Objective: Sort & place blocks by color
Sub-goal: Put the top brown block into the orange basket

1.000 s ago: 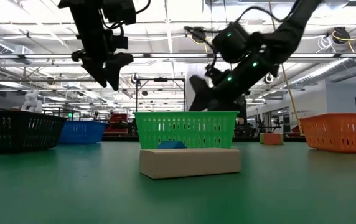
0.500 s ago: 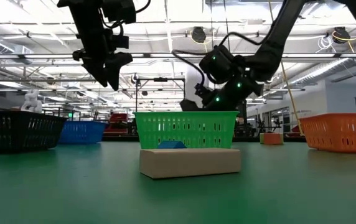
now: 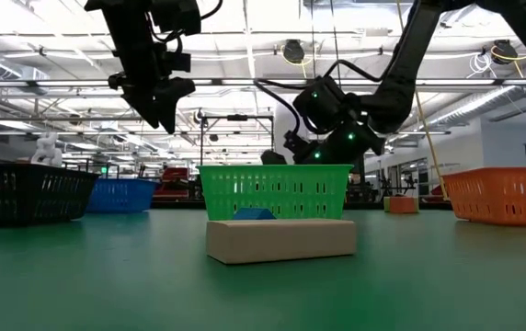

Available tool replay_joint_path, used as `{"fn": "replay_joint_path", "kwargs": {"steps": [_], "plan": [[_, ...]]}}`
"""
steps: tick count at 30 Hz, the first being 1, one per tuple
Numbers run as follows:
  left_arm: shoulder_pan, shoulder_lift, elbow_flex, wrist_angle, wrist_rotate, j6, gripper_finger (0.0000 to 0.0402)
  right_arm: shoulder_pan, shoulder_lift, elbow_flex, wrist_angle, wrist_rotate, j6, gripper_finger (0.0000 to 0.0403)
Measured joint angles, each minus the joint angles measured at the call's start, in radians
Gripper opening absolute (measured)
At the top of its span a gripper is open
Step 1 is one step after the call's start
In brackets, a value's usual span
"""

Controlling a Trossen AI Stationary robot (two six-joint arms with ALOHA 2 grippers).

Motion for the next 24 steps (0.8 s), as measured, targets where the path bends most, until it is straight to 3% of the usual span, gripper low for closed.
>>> {"fn": "replay_joint_path", "kwargs": {"steps": [7, 12, 17, 24], "plan": [[0.0, 0.0, 0.0, 0.0, 0.002, 0.043, 0.0227, -0.012, -0.015, 0.0, -0.015, -0.116, 0.017, 0.0113], [0.0, 0.0, 0.0, 0.0, 0.004, 0.01, 0.0227, -0.021, -0.103, -0.001, -0.101, -0.205, -0.004, 0.0113], [0.0, 0.0, 0.0, 0.001, 0.004, -0.03, 0.0227, -0.01, -0.265, -0.001, -0.329, -0.198, -0.065, 0.0113], [0.0, 0.0, 0.0, 0.006, 0.004, -0.054, 0.0227, 0.066, -0.518, -0.001, -0.779, -0.201, -0.045, 0.0113]]}}
